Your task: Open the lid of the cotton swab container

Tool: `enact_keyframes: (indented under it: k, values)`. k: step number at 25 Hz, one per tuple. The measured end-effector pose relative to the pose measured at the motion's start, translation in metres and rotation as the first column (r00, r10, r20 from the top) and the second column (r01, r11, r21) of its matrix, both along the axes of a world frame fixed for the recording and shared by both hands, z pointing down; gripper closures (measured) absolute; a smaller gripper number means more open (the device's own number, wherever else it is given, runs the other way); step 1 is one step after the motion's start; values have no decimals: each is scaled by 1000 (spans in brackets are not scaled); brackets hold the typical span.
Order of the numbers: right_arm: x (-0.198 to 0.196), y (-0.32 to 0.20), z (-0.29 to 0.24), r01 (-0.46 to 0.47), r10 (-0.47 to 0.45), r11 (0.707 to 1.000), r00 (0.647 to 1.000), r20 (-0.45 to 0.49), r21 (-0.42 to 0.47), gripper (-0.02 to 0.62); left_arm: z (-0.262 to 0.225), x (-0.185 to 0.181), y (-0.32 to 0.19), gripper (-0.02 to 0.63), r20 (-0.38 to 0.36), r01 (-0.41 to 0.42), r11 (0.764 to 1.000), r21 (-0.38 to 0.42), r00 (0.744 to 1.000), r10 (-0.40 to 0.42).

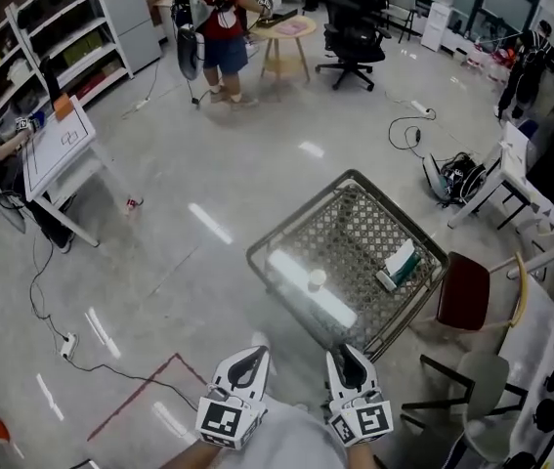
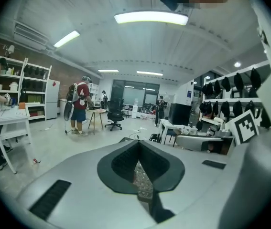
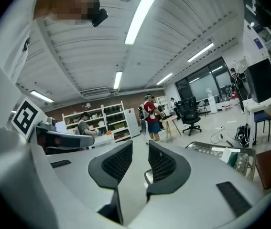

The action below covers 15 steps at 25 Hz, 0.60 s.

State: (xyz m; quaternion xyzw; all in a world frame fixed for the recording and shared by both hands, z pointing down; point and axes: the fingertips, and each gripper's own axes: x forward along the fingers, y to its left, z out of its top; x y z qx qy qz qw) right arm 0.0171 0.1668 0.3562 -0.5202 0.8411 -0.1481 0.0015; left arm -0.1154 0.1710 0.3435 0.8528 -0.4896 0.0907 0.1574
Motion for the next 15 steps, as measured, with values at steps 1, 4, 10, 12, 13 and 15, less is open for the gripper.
enact_keyframes:
  k: [1,4,10,12,13,15]
  values:
    - [-4,-16,-2,-4,5,1000,1000,-13,7,520,-3,-3,-17,603,-4,-13,1000,6,1000,13]
    - [-17,-58,-8,-10,11,1000,998,-59,22,514,-10,-16,-62,603,-19,-43,999,18,999,43]
    - [-27,-115,-10,-15,20,999,993,-119,40,495,-15,-37,-134,603,-15,-77,996,46,997,77]
    - [-23,-130,-7,-8,12,999,993,-118,39,494,-16,-35,-153,603,-12,-82,995,58,997,82]
    - [-20,-136,-7,-1,6,999,993,-121,38,494,-16,-33,-160,603,-12,-83,995,57,996,84]
    - [-16,-147,-9,18,-13,999,991,-131,38,491,-16,-26,-169,603,-8,-91,994,55,996,91]
